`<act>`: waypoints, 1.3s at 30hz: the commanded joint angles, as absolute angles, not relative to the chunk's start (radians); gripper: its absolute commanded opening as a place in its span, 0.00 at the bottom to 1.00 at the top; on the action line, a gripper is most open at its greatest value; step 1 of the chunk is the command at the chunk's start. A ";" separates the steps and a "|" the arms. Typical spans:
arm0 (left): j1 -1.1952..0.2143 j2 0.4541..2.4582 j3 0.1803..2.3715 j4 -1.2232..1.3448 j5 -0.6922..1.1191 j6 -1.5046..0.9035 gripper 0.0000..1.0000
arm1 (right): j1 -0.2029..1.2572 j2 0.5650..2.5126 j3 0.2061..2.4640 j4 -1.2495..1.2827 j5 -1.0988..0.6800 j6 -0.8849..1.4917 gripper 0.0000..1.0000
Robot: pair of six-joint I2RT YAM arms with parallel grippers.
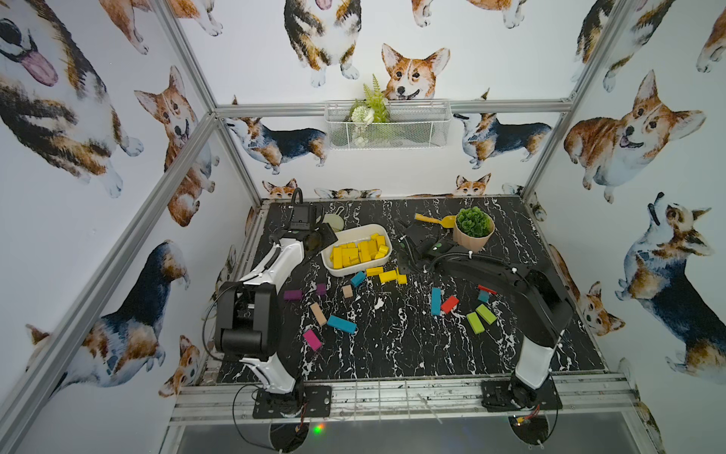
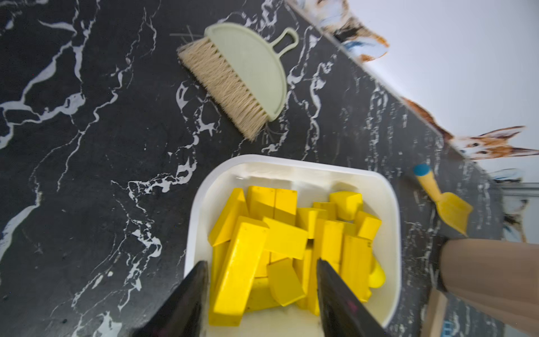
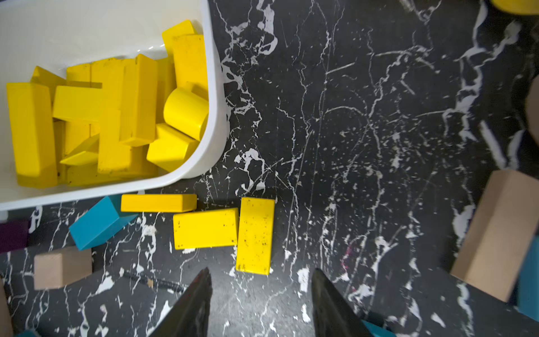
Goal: Pick out the yellow building blocks
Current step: Pick up the building block from the center of the board.
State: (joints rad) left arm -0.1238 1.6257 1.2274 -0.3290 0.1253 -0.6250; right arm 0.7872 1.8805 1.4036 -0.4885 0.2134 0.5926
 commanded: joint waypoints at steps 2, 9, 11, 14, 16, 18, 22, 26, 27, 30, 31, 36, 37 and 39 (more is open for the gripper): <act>-0.121 1.466 1.167 -0.337 0.128 -0.629 0.63 | 0.788 2.016 1.545 -0.595 0.269 0.695 0.56; -0.121 1.225 0.953 -0.337 0.092 -0.660 0.61 | 0.783 2.178 1.700 -0.713 0.307 0.709 0.53; -0.122 1.184 0.922 -0.347 0.092 -0.661 0.61 | 0.780 2.206 1.718 -0.736 0.305 0.717 0.52; -0.121 1.135 0.891 -0.359 0.099 -0.670 0.61 | 0.778 2.228 1.724 -0.735 0.289 0.720 0.50; -0.122 1.111 0.875 -0.359 0.107 -0.679 0.61 | 0.778 2.237 1.733 -0.741 0.287 0.725 0.48; -0.121 1.094 0.867 -0.366 0.107 -0.681 0.61 | 0.778 2.240 1.733 -0.742 0.285 0.727 0.46; -0.121 1.067 0.867 -0.379 0.092 -0.678 0.60 | 0.778 2.244 1.731 -0.748 0.262 0.729 0.43; -0.121 1.057 0.876 -0.383 0.094 -0.682 0.60 | 0.778 2.243 1.714 -0.731 0.223 0.748 0.37; -0.122 1.055 0.879 -0.387 0.094 -0.683 0.60 | 0.778 2.244 1.711 -0.726 0.215 0.753 0.35; -0.121 1.045 0.882 -0.395 0.090 -0.683 0.60 | 0.778 2.241 1.706 -0.712 0.201 0.766 0.33; -0.121 1.043 0.882 -0.396 0.086 -0.684 0.60 | 0.778 2.240 1.707 -0.711 0.199 0.767 0.33; -0.121 1.022 0.870 -0.408 0.075 -0.686 0.60 | 0.778 2.193 1.719 -0.718 0.218 0.754 0.28; -0.121 1.019 0.867 -0.411 0.076 -0.684 0.60 | 0.779 2.167 1.721 -0.720 0.222 0.751 0.27; -0.121 1.011 0.862 -0.416 0.075 -0.681 0.60 | 0.782 2.106 1.717 -0.704 0.227 0.739 0.25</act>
State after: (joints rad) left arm -0.1238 1.0199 0.8677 -0.4049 0.0875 -0.6743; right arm 0.7788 2.1738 1.7149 -0.7010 0.2222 0.7345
